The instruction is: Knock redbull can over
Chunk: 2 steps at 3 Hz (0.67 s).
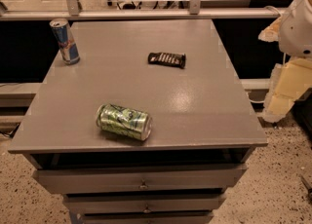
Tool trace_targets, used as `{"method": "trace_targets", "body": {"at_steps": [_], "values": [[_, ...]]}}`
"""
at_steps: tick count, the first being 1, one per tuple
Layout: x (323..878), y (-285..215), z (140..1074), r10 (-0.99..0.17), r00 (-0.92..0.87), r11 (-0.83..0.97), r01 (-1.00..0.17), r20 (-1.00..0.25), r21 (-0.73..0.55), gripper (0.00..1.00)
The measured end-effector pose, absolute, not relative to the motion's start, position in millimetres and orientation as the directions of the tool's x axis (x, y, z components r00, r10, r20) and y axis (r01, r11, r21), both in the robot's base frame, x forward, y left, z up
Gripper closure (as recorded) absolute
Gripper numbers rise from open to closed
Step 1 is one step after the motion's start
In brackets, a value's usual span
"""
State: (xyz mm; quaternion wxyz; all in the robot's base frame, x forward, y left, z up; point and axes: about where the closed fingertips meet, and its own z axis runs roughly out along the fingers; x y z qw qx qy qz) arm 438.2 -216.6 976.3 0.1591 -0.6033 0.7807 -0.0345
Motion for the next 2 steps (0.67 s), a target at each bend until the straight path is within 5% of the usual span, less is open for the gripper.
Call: {"method": "trace_targets", "body": {"at_steps": [2], "values": [[459, -194, 965, -0.951, -0.183, 0.243, -0.94, -0.251, -0.238, 0.0]]}}
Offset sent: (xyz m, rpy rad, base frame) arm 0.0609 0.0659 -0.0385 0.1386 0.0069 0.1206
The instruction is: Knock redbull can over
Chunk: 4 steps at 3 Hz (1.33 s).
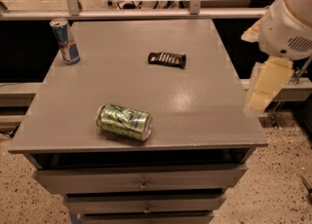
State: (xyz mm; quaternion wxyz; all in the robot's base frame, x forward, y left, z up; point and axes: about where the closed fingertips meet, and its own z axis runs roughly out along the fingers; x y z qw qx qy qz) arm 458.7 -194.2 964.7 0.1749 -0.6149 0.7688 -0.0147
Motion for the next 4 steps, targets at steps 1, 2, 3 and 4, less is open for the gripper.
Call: {"method": "trace_targets", "body": {"at_steps": [1, 2, 3, 4], "values": [[521, -125, 937, -0.913, -0.088, 0.189, -0.957, -0.399, -0.221, 0.0], [560, -78, 928, -0.877, -0.02, 0.153, -0.959, -0.479, -0.24, 0.0], [564, -73, 928, -0.872, -0.017, 0.154, -0.958, -0.489, -0.241, 0.0], [580, -52, 925, -0.85, -0.005, 0.155, -0.958, -0.527, -0.241, 0.0]]}}
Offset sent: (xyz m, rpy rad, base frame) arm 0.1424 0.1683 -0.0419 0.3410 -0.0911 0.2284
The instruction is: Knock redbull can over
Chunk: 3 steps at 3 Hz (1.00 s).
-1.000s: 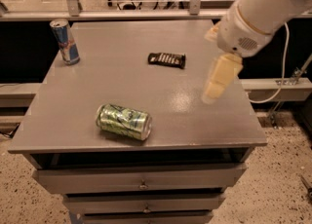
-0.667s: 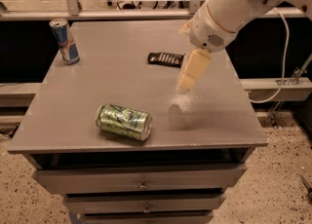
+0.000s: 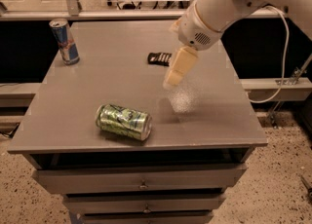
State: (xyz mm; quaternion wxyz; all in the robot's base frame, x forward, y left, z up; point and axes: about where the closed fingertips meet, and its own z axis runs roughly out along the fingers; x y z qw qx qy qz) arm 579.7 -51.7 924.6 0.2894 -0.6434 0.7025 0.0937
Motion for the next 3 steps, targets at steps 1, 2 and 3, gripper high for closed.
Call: {"method": "trace_targets", "body": {"at_steps": [1, 2, 3], "values": [[622, -1, 925, -0.797, 0.051, 0.135, -0.956, -0.601, -0.259, 0.0], [666, 53, 929, -0.712, 0.101, 0.133, -0.952, -0.695, -0.274, 0.0], [697, 98, 927, -0.632, 0.134, 0.133, -0.952, -0.763, -0.277, 0.0]]}}
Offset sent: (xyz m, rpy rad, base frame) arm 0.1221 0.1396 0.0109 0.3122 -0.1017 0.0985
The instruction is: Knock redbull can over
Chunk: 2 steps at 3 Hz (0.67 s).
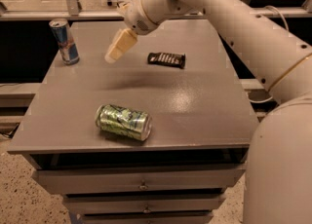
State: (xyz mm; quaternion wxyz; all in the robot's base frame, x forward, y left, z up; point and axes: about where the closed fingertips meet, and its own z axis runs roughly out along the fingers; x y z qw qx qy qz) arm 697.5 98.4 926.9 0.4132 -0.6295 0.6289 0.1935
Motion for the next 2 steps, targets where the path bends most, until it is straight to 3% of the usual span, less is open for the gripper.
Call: {"method": "trace_targets", "body": {"at_steps": [2], "values": [[721, 195, 909, -0.437, 0.101, 0.145, -0.973, -0.894, -0.181, 0.0]]}}
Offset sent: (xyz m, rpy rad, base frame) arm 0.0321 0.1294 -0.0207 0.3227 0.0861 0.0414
